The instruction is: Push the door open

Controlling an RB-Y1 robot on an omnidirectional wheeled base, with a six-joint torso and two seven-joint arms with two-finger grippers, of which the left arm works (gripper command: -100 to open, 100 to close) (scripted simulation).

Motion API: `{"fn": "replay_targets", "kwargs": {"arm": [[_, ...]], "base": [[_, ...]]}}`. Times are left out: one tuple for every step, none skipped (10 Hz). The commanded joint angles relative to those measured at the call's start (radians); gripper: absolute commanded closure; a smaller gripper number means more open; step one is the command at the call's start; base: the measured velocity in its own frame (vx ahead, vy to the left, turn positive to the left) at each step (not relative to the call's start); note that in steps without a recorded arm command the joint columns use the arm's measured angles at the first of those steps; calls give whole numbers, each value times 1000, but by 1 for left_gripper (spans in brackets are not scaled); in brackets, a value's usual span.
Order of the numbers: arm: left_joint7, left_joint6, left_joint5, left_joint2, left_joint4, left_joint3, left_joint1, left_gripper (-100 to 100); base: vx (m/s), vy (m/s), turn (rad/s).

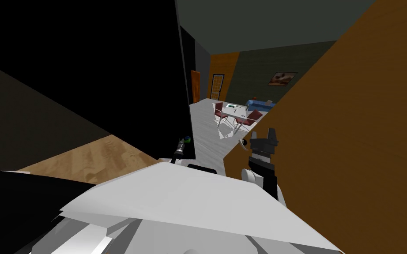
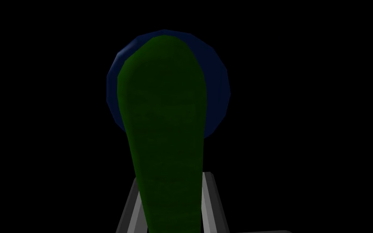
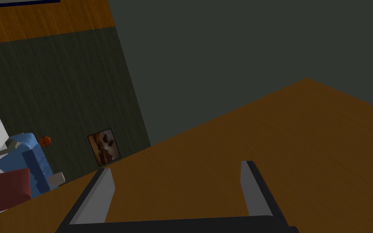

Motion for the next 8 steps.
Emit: {"fn": "replay_targets", "kwargs": {"arm": [[-6, -1, 6, 11, 0, 13, 0, 100], [-9, -1, 9, 15, 0, 18, 0, 100], [-13, -2, 14, 21, 0, 28, -1, 100], [-17, -2, 17, 25, -1, 36, -1, 100], [-21, -3, 21, 29, -1, 44, -1, 100], [-25, -3, 26, 32, -1, 54, -1, 100], [-30, -4, 30, 35, -1, 63, -2, 100], [-35, -4, 35, 37, -1, 73, -2, 100]], "base": [[107, -11, 35], [167, -44, 47], [177, -47, 47], [201, -2, 43], [198, 11, 31], [187, -3, 29], [182, -25, 33], [205, -15, 70]]}}
